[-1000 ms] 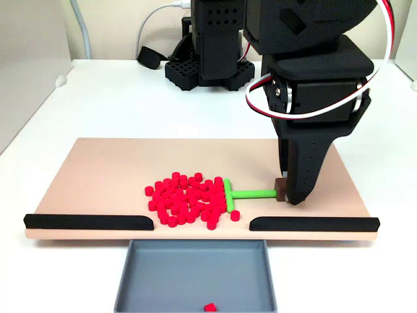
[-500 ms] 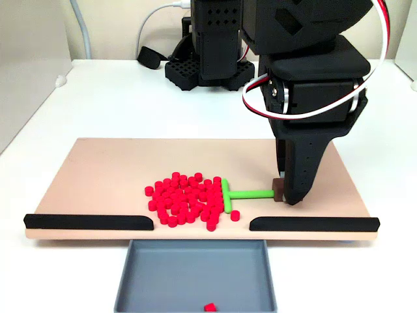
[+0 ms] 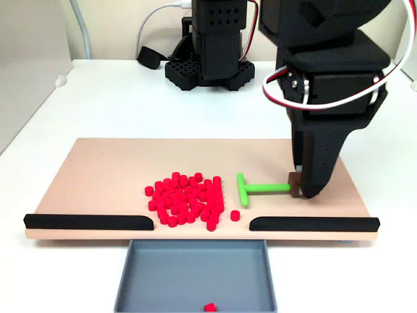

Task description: Gather the left side granules

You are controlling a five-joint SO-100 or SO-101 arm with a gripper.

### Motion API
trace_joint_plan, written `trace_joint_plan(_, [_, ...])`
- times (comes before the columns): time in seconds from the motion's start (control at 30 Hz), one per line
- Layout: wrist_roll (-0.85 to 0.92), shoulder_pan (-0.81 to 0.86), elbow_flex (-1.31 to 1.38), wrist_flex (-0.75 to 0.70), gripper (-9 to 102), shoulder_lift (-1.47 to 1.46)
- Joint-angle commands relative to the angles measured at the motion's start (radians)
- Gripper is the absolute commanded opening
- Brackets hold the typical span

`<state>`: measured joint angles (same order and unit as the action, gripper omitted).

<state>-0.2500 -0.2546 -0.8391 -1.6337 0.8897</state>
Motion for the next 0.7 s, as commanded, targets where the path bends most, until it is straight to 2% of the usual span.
trace_joint_plan(0.0, [-0.009,-0.037,0.011,-0.011,0,0.087])
trace_joint_plan(0.27, [0.144,-0.051,-0.04,-0.087,0,0.267])
trace_joint_plan(0.67, [0.833,0.043,-0.568,-0.086,0,0.834])
